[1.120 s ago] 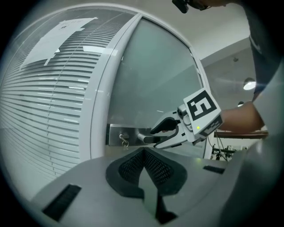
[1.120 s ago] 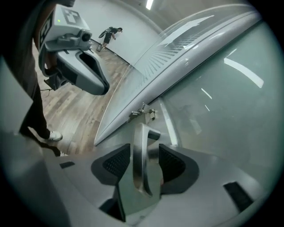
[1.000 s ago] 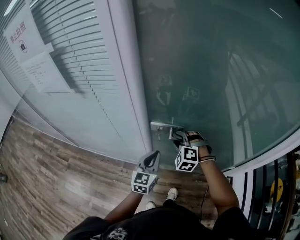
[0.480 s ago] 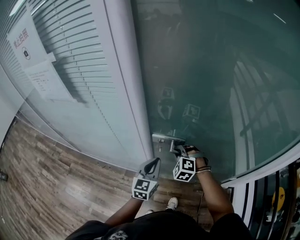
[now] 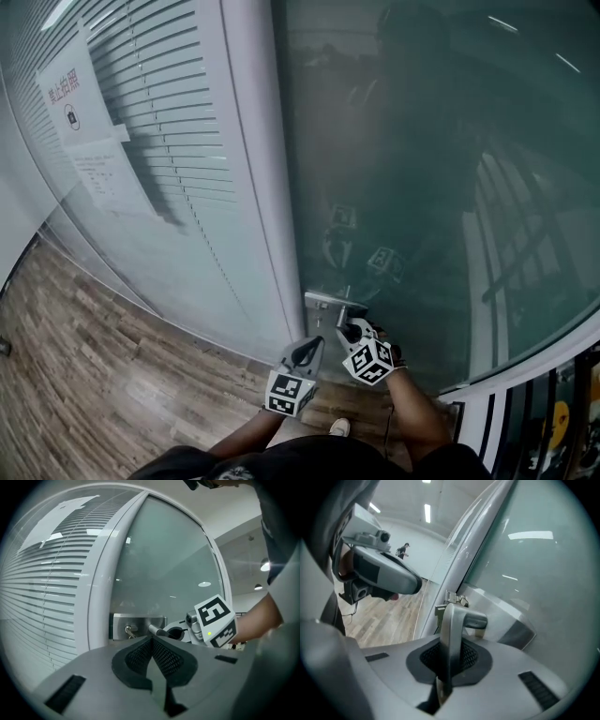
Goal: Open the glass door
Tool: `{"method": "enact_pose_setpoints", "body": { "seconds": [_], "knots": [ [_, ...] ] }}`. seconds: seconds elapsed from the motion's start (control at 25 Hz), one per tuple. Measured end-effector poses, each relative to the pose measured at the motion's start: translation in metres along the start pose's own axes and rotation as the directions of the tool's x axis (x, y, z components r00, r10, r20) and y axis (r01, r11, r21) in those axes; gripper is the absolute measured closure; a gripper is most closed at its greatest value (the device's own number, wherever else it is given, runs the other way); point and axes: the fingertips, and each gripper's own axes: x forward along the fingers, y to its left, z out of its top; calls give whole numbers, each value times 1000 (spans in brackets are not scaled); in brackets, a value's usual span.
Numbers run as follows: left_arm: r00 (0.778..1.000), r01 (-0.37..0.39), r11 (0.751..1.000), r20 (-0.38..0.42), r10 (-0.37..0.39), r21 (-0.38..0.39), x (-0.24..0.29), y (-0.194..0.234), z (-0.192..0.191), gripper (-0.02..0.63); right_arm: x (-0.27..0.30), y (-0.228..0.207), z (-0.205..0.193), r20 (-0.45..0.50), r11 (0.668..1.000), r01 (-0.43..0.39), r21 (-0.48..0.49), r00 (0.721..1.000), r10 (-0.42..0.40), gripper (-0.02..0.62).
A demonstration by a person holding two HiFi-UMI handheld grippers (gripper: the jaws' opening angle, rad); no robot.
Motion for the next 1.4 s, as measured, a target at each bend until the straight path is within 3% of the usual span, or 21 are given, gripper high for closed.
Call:
{"method": "enact_pose_setpoints", "body": {
  "seconds": [0.12,0.84,1.4],
  "knots": [
    [1000,-3,1000,-2,3,1,4,-5,0,600,1,-2,0,42,1000,-1,31,999,0,575],
    [993,-118,992,8,118,32,51,-10,6,600,36,-56,-19,-12,995,-40,88,999,41,575],
    [992,-122,990,36,120,68,124,-7,23,600,77,-148,-49,-62,985,-9,174,998,20,576]
  ]
}}
